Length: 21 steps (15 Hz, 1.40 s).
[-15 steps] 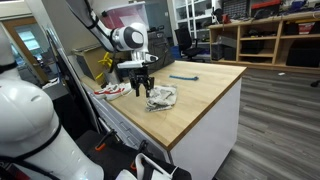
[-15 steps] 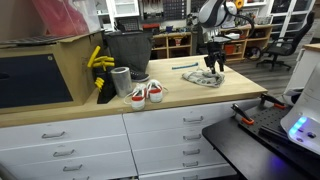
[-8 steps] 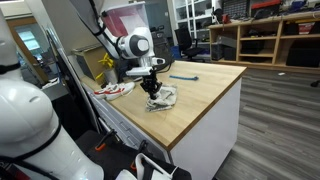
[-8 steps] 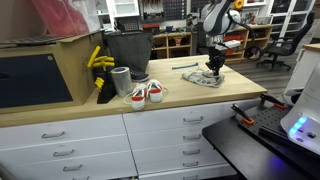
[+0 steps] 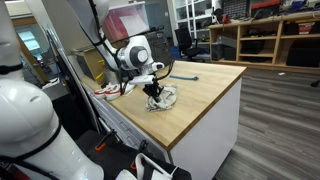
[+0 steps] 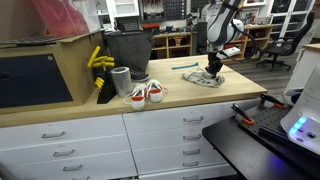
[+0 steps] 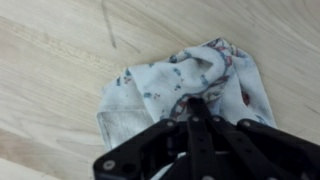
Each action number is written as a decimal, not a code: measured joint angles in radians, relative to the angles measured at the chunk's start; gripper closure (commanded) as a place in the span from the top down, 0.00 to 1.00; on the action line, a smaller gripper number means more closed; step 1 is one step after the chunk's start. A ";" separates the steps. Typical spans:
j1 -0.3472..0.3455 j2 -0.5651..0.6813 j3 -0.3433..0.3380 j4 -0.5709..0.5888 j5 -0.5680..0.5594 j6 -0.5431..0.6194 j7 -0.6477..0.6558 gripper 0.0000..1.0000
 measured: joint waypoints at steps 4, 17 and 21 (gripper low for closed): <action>0.033 0.000 -0.034 -0.039 -0.119 0.107 0.041 0.00; 0.084 -0.009 -0.084 -0.091 -0.191 0.124 0.102 0.05; -0.017 -0.079 0.075 -0.078 0.144 0.006 -0.092 0.36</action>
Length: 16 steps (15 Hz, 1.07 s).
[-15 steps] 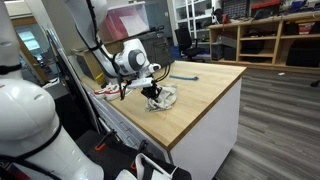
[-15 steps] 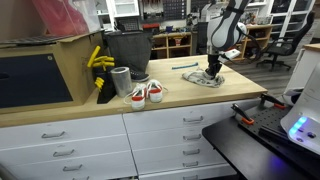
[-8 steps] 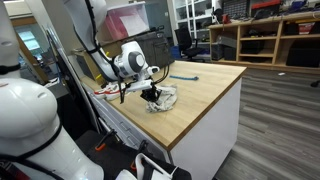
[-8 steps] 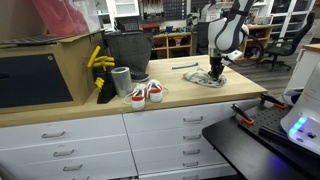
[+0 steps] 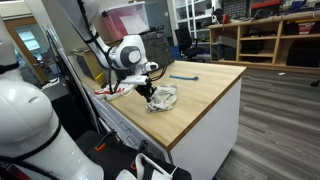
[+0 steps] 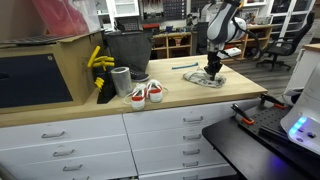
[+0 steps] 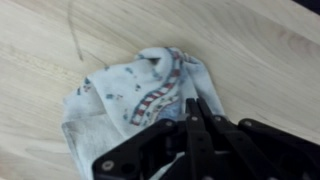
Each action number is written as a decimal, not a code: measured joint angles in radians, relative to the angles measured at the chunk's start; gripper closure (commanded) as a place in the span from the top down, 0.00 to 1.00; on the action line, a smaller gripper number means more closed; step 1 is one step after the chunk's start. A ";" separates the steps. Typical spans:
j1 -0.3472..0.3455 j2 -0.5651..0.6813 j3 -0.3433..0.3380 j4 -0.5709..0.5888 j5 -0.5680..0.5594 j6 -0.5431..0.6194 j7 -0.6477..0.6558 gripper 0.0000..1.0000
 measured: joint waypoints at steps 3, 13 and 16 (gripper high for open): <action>-0.006 -0.082 0.043 0.049 0.116 -0.165 -0.057 0.60; 0.029 0.001 0.035 0.241 0.051 -0.262 0.028 1.00; 0.030 0.090 0.012 0.310 0.029 -0.261 0.101 1.00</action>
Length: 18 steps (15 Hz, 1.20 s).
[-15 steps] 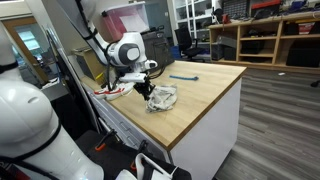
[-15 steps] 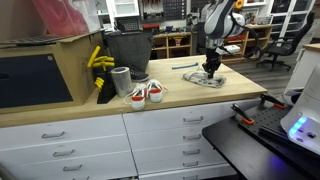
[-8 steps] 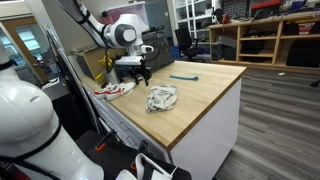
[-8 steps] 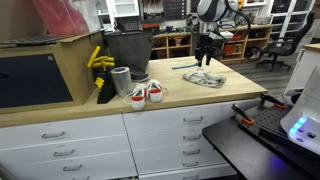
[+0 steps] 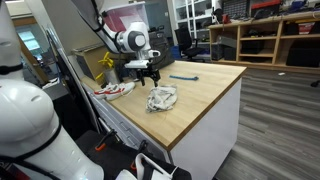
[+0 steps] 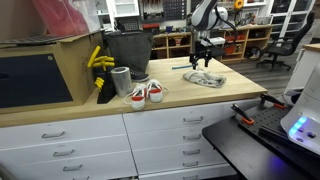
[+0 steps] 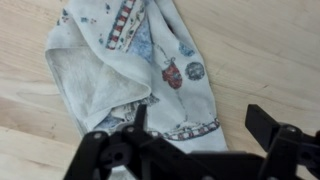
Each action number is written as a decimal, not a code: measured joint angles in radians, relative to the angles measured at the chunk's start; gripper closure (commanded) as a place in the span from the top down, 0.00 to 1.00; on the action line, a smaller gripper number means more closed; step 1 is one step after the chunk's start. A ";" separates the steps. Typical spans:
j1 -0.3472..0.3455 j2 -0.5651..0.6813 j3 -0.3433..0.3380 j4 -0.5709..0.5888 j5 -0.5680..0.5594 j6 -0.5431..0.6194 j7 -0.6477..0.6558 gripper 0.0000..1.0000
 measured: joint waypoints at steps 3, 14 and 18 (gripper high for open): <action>-0.004 0.075 -0.022 0.072 0.001 0.001 0.017 1.00; 0.070 0.199 -0.084 0.199 0.007 0.112 0.348 1.00; 0.166 0.219 -0.173 0.199 -0.025 0.195 0.589 1.00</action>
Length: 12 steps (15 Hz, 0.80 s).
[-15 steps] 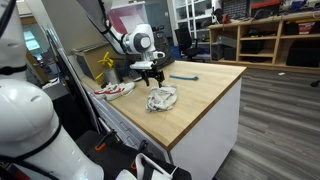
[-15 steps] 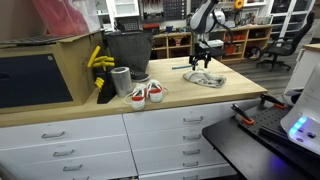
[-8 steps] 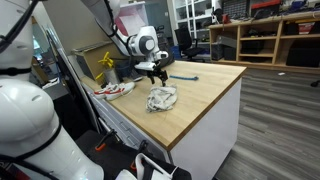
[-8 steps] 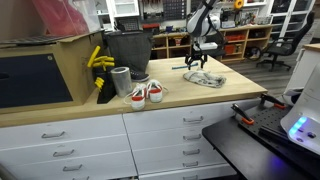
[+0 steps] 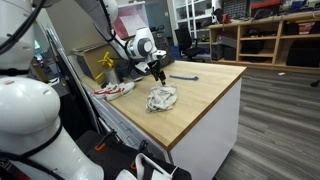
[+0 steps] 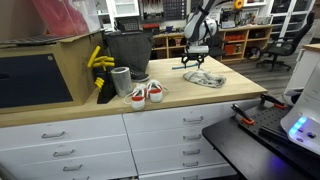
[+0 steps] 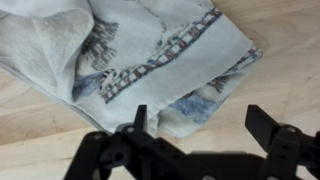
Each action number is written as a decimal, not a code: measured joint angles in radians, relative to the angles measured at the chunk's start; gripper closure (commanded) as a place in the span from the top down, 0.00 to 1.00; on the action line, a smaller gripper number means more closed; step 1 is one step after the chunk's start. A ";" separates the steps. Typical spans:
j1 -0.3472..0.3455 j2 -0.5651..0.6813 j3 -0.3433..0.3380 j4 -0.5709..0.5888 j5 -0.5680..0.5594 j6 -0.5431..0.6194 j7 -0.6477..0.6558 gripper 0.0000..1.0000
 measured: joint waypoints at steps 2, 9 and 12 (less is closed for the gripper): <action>0.053 0.014 -0.055 0.002 -0.029 0.009 0.136 1.00; 0.127 0.046 -0.081 0.029 -0.058 -0.154 0.524 1.00; 0.126 0.053 -0.056 0.045 -0.058 -0.166 0.605 1.00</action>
